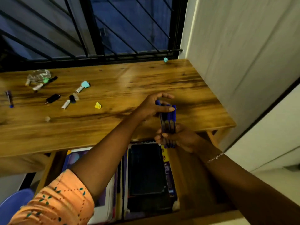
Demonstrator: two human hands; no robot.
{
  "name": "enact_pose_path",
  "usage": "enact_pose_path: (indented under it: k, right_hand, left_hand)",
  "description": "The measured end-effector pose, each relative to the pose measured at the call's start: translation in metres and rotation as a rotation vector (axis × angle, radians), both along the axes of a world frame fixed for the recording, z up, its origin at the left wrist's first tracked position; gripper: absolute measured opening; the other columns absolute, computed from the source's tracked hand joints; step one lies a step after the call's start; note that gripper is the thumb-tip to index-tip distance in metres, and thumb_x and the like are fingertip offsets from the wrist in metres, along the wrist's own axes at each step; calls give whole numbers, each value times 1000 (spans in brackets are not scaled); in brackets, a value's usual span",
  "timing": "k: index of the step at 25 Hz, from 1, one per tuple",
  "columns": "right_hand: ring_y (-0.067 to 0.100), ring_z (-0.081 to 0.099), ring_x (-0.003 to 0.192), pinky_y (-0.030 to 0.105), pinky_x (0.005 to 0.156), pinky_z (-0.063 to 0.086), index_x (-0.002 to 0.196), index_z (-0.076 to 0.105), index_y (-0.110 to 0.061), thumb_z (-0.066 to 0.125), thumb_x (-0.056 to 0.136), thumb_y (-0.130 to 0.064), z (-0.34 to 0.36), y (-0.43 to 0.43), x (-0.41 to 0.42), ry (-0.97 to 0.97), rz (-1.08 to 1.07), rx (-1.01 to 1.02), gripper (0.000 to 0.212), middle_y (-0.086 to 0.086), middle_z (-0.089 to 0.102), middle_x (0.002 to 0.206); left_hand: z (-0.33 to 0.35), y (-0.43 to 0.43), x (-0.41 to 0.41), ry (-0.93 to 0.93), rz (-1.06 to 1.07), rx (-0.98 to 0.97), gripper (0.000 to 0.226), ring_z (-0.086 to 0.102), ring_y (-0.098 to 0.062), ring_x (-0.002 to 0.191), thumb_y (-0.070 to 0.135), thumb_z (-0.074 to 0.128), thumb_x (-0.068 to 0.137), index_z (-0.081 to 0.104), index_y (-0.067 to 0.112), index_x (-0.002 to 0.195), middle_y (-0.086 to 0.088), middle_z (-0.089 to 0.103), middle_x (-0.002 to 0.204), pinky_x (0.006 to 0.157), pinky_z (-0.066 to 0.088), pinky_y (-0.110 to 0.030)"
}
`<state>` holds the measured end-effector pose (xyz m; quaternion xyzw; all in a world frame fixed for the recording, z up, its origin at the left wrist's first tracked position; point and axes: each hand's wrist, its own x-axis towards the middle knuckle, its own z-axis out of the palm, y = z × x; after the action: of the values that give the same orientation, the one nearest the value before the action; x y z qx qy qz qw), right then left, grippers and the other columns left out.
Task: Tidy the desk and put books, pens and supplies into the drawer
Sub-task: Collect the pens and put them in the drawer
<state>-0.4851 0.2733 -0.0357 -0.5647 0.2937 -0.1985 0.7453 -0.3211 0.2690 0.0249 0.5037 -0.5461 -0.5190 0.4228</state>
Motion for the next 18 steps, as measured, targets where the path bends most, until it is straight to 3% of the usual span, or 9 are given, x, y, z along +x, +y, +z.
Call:
enact_pose_path:
  k: [2, 4, 6, 8, 10, 13, 15, 18]
  right_hand:
    - [17, 71, 75, 28, 75, 58, 92, 60, -2, 49, 85, 7, -13, 21, -30, 50, 31, 139, 16, 7, 73, 76]
    - [18, 71, 74, 28, 72, 59, 92, 58, 1, 57, 75, 1, -34, 38, -54, 92, 30, 287, 17, 9, 73, 76]
    - [18, 72, 76, 29, 72, 59, 93, 58, 1, 62, 71, -1, -52, 48, -68, 159, 31, 371, 22, 10, 73, 78]
    - [17, 72, 73, 29, 68, 59, 91, 58, 1, 52, 83, 8, -67, 55, -79, 233, -24, 425, 13, 9, 73, 75]
    - [15, 71, 67, 28, 65, 59, 89, 58, 0, 43, 89, 11, -78, 60, -86, 318, -45, 468, 20, 7, 72, 71]
    - [11, 69, 65, 26, 64, 57, 89, 58, -4, 44, 89, 10, -86, 67, -90, 403, -51, 511, 20, 5, 69, 72]
    - [17, 65, 77, 29, 71, 56, 97, 58, -5, 52, 86, 8, -88, 69, -88, 486, -100, 480, 19, 8, 67, 82]
    - [30, 55, 113, 45, 99, 46, 124, 51, -7, 70, 76, -2, -91, 69, -92, 689, -128, 268, 52, 14, 58, 121]
  left_hand:
    - [-14, 8, -24, -78, -59, 68, 37, 60, -10, 72, -4, 63, 81, 53, 8, 115, -1, 65, 80, 58, 47, -19]
    - [-38, 16, -47, -209, -153, 144, 37, 53, -4, 67, -6, 62, 81, 56, 1, 116, 3, 57, 77, 48, 45, -13]
    - [-64, 23, -64, -323, -233, 220, 34, 52, -5, 69, -4, 61, 83, 57, 2, 116, 3, 52, 79, 49, 45, -17]
    - [-87, 27, -78, -372, -264, 273, 32, 53, -10, 74, -1, 58, 86, 57, 4, 117, 1, 51, 85, 55, 47, -22]
    - [-105, 31, -89, -396, -286, 297, 28, 56, -17, 85, -2, 56, 87, 58, 2, 114, -6, 55, 95, 59, 50, -27]
    - [-124, 35, -99, -426, -289, 320, 23, 56, -22, 90, -5, 54, 87, 60, -3, 109, -11, 56, 99, 54, 50, -21]
    - [-133, 36, -99, -440, -284, 365, 22, 56, -22, 89, -5, 52, 88, 59, -3, 110, -9, 57, 94, 48, 50, -17]
    - [-143, 38, -101, -463, -319, 408, 24, 55, -21, 88, -7, 51, 88, 58, -5, 111, -8, 56, 93, 45, 51, -13]
